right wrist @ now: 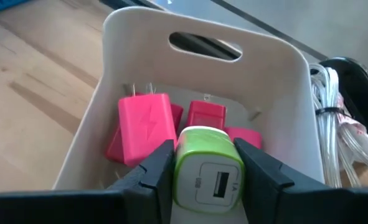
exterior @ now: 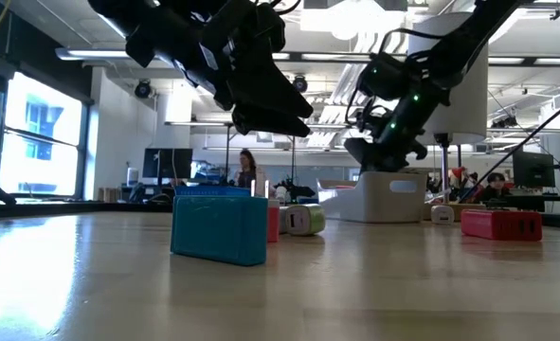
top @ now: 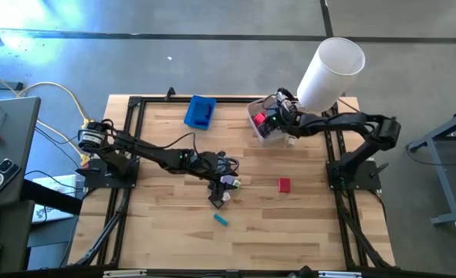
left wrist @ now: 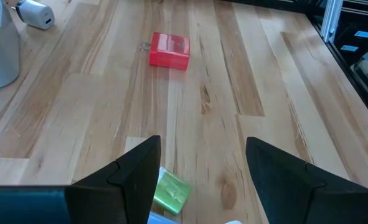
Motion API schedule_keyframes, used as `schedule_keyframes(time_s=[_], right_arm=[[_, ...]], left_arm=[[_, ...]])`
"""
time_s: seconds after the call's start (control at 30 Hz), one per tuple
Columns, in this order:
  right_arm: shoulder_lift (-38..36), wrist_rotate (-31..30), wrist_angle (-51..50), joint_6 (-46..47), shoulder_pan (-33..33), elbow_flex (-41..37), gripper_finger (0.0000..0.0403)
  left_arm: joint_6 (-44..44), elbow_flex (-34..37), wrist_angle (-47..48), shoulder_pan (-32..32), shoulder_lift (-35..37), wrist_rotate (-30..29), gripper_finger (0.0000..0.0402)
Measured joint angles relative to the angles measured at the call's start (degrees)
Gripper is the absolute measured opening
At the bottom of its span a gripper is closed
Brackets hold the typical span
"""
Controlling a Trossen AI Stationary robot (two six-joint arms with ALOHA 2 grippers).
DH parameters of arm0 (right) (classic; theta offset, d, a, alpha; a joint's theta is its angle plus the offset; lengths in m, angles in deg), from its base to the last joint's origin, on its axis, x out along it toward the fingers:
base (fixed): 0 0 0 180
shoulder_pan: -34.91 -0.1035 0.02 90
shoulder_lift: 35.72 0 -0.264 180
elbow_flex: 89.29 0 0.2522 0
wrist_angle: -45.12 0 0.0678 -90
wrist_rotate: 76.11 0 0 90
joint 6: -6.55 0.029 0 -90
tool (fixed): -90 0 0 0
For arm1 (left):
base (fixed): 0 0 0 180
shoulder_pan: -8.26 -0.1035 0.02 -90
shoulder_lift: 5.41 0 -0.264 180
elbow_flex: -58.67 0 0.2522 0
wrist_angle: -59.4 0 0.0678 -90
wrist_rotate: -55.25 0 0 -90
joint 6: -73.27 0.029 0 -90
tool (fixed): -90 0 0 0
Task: Pick & Place Office items
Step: Put the left green charger adapter into the white bin
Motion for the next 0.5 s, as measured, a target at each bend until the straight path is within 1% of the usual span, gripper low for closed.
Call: schedule_keyframes(time_s=[0.13,0.27,0.5], right_arm=[[0.04,0.01,-0.21,0.0,0.28,-0.04,0.0139],[0.09,0.26,-0.53,0.01,0.31,-0.11,0.0142],[0.35,3.11,-1.15,1.71,0.32,-0.31,0.0144]], left_arm=[[0.01,0.01,0.02,0.0,0.0,0.0,0.0228],[0.01,0.01,0.04,0.0,0.0,0.0,0.0228],[0.02,0.01,0.04,0.09,0.0,0.0,0.0228]])
